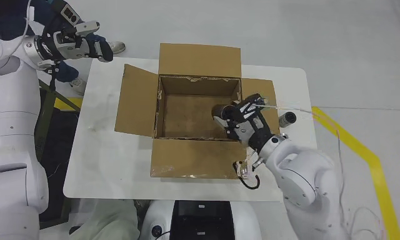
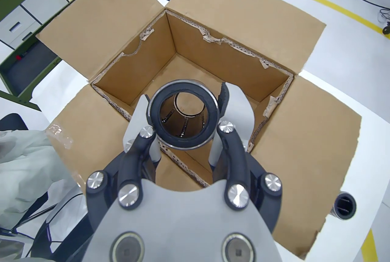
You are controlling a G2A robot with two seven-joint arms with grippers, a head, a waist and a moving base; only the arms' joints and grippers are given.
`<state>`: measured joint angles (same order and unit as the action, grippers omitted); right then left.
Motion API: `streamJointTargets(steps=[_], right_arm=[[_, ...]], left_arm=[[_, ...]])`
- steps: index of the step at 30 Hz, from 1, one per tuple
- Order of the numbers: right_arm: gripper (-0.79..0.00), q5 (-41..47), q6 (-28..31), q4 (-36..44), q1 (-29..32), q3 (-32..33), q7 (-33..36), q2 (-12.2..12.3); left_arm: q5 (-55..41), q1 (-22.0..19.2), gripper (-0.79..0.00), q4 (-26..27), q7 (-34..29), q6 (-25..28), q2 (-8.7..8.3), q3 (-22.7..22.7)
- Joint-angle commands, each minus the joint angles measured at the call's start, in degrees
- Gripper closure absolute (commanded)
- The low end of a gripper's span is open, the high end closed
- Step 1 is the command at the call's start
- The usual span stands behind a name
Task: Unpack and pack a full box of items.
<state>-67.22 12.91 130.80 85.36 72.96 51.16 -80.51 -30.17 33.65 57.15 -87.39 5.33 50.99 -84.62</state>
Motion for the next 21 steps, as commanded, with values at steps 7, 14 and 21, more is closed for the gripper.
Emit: streamJointTargets(steps=[7, 14, 21], right_arm=[[0.000, 3.5, 0.1, 3.8, 7.4, 9.1, -1.0, 1.2], [0.000, 5.8, -0.5, 3.8, 12.5, 16.0, -2.7, 1.9], [0.000, 7.8, -2.1, 3.8, 17.9, 23.0, -5.6, 2.5]], left_arm=[[0.0, 0.0, -0.785, 0.0, 0.0, 0.0, 0.00, 0.0], [0.0, 0.0, -0.785, 0.0, 0.0, 0.0, 0.00, 0.0], [0.0, 0.0, -0.785, 0.0, 0.0, 0.0, 0.00, 0.0]])
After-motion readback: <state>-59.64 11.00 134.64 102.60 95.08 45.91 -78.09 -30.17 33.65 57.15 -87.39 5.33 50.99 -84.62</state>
